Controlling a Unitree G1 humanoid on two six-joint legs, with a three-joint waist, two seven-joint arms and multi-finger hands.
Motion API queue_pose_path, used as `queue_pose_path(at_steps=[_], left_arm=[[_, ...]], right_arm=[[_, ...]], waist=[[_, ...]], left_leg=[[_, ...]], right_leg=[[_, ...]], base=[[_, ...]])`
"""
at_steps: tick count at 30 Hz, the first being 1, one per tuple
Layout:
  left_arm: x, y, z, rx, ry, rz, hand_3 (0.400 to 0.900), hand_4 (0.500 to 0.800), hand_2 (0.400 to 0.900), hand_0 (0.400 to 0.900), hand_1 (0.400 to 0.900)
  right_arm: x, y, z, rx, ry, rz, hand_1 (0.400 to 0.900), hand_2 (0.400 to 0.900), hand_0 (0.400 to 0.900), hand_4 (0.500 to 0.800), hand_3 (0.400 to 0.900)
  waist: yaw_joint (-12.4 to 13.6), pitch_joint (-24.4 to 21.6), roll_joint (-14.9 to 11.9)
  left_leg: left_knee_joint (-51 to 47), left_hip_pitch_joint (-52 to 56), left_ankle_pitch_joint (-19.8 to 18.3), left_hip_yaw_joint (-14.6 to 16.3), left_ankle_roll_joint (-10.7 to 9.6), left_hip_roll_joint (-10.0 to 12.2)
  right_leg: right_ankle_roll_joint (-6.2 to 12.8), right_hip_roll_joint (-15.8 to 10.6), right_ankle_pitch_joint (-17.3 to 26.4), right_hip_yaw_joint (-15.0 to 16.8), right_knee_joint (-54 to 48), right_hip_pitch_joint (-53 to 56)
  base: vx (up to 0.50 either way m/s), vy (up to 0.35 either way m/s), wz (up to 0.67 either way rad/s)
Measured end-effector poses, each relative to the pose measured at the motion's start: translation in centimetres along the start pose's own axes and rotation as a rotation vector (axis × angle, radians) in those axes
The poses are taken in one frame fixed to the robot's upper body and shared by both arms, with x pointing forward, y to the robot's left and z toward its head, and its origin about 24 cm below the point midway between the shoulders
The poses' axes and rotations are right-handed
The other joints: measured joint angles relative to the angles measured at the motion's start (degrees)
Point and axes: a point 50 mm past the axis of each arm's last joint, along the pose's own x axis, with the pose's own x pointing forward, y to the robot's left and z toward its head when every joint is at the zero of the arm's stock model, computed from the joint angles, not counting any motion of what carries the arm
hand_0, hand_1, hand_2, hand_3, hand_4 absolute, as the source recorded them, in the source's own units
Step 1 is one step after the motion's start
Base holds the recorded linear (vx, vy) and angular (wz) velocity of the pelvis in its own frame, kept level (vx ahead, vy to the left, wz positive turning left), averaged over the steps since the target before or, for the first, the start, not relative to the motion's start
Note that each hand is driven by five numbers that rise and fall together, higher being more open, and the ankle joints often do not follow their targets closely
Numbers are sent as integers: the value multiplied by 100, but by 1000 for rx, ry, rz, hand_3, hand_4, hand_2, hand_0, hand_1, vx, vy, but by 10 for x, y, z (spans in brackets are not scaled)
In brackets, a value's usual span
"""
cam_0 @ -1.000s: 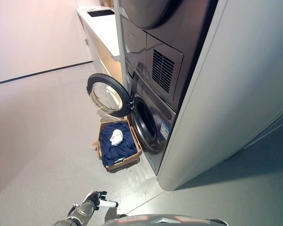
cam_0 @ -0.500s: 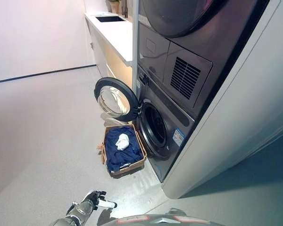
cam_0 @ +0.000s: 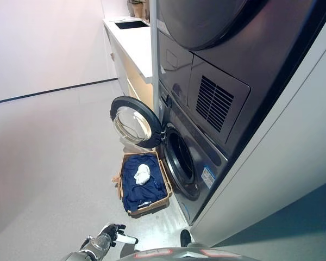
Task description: Put the clothes in the basket into the washing machine.
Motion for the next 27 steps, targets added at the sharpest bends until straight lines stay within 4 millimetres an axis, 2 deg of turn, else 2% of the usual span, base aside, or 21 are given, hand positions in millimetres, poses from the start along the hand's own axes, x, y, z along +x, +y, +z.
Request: queue_pose_path(at_steps=[4,7,9,12,15,23,27], left_arm=[[1,2,4,3,-11,6,900,800,900,900,900],[0,3,1,3,5,8,900,800,900,900,900],[0,4,-1,5,15,14,900,800,900,900,900],[0,6,1,6,10,26,900,800,900,900,900],[2,9,13,17,-20,34,900,800,900,900,900],[2,7,15,30,-23,27,900,800,900,900,900],[2,7,14,29,-19,26,900,800,900,900,900]], right_arm=[[1,1,16,-5,-40,4,900,900,900,800,900],[2,2,18,-14,-50,10,900,900,900,800,900],[1,3,13,-26,-37,11,900,900,900,800,900],[1,0,16,-36,-47,3,900,900,900,800,900],[1,-4,20,-42,-49,-8,900,900,900,800,900],[1,-5,19,-42,-51,-12,900,900,900,800,900],[0,-8,5,-39,-14,-18,900,900,900,800,900]], waist=[[18,-72,-51],[-4,-232,-94],[-65,-359,-110],[-88,-415,-58],[-137,-432,-30],[-213,-563,31],[-249,-678,161]], left_leg=[[131,-28,-141,-96,-60,125],[151,-171,-207,-281,-120,203],[237,-308,-251,-383,-194,323],[234,-418,-229,-381,-342,519],[221,-613,-201,-314,-424,606],[108,-646,-170,-72,-529,731],[114,-639,-183,-32,-574,832]], right_leg=[[-41,36,-364,-180,419,-117],[-61,28,-596,-348,805,-339],[-168,58,-739,-523,880,-428],[-260,150,-839,-774,897,-456],[-332,173,-886,-932,940,-627],[-411,312,-1010,-882,1000,-804],[-468,430,-1046,-875,991,-822]], base=[[242,-192,16],[210,-215,42],[139,-179,22],[81,-146,14],[54,-100,9],[55,-65,-12],[89,-114,-12]])
